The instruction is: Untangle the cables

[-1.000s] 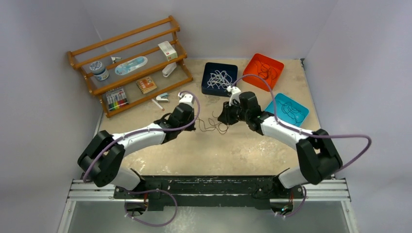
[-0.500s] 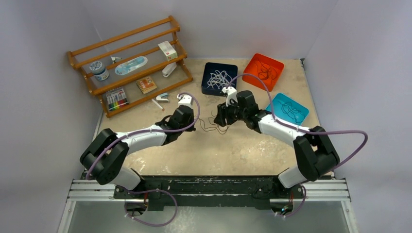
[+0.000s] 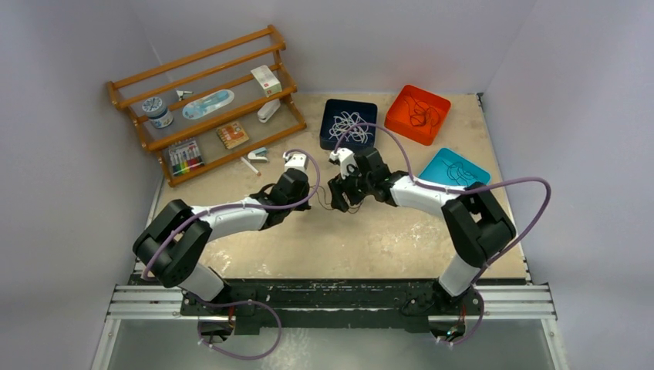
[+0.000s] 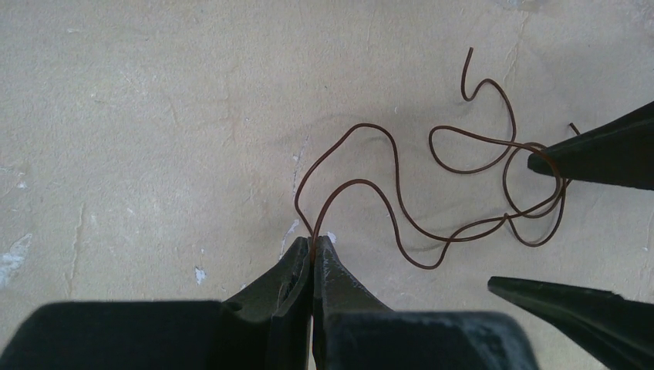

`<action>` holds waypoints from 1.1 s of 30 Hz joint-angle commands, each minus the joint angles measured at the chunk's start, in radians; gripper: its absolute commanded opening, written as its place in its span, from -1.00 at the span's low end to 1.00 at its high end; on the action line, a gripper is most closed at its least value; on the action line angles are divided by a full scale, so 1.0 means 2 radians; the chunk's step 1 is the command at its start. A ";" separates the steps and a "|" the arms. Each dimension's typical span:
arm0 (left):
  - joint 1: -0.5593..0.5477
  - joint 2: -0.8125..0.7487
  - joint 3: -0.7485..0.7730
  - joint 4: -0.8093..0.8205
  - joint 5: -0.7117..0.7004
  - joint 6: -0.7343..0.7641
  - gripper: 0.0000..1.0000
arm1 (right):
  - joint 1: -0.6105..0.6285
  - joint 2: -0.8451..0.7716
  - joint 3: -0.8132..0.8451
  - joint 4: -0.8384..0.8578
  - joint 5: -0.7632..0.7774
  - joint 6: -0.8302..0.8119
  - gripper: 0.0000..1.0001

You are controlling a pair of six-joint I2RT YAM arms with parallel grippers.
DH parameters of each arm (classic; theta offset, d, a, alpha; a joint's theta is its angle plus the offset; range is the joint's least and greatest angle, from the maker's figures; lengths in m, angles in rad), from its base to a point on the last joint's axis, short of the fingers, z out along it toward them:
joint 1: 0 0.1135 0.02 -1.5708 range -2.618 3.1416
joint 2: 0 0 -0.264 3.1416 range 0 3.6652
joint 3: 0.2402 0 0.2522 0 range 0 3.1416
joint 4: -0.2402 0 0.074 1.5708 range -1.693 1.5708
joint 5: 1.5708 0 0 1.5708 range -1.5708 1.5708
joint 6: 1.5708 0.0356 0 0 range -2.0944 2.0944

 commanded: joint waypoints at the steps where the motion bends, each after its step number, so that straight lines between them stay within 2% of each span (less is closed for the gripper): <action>1: 0.001 0.002 0.020 0.018 -0.015 0.007 -1.00 | 0.007 0.007 0.027 -0.008 0.012 -0.028 0.42; 9: 0.001 0.006 0.021 0.019 -0.015 0.007 -1.00 | 0.016 0.038 0.040 -0.001 0.020 -0.036 0.32; 19: 0.001 0.009 0.021 0.021 -0.013 0.006 -1.00 | 0.023 0.057 0.044 0.010 0.012 -0.030 -0.13; 21: 0.001 0.010 0.021 0.023 -0.013 0.005 -1.00 | 0.023 0.058 0.043 0.014 0.012 -0.028 -0.26; 25: 0.001 0.012 0.022 0.022 -0.011 0.005 -1.00 | 0.025 0.042 0.039 0.023 0.017 -0.020 -0.74; 27: 0.001 0.010 0.027 0.017 -0.012 0.005 -1.00 | 0.024 0.022 0.034 0.030 0.022 -0.015 -0.91; 29: 0.001 0.001 0.034 0.009 -0.012 0.004 -0.85 | 0.024 0.002 0.031 0.026 0.026 -0.010 -1.00; 33: 0.001 -0.033 0.055 -0.010 -0.020 0.004 -0.47 | 0.023 -0.046 0.033 0.014 0.053 0.020 -1.00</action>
